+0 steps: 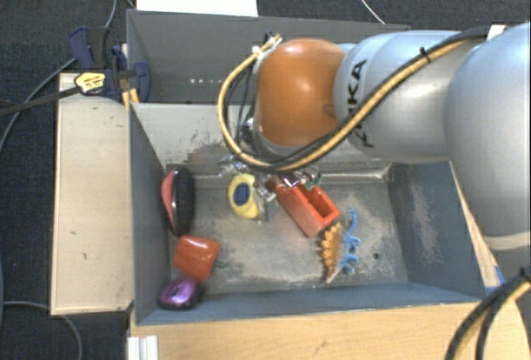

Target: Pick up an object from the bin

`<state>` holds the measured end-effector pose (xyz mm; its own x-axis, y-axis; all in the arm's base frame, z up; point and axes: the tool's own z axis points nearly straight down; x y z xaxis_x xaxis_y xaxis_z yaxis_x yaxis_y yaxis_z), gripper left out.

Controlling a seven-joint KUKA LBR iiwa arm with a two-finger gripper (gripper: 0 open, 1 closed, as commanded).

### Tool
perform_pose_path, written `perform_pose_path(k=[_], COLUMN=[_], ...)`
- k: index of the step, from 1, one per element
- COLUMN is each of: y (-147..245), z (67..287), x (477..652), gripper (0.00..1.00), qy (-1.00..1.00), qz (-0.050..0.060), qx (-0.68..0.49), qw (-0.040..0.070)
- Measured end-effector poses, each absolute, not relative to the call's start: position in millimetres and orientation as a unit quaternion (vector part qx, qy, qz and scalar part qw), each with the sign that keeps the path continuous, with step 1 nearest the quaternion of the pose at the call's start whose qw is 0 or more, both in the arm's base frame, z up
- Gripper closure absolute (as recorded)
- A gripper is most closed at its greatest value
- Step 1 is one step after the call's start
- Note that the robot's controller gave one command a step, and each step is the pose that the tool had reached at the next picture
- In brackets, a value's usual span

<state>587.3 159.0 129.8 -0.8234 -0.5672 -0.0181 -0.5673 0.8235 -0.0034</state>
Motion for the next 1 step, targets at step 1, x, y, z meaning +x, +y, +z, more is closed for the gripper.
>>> perform_pose_path(k=[1], y=[181.5], z=[133.1], x=[588.1], gripper=[1.00], qy=[0.968], qz=[0.002], qx=[-0.252], qw=[0.008])
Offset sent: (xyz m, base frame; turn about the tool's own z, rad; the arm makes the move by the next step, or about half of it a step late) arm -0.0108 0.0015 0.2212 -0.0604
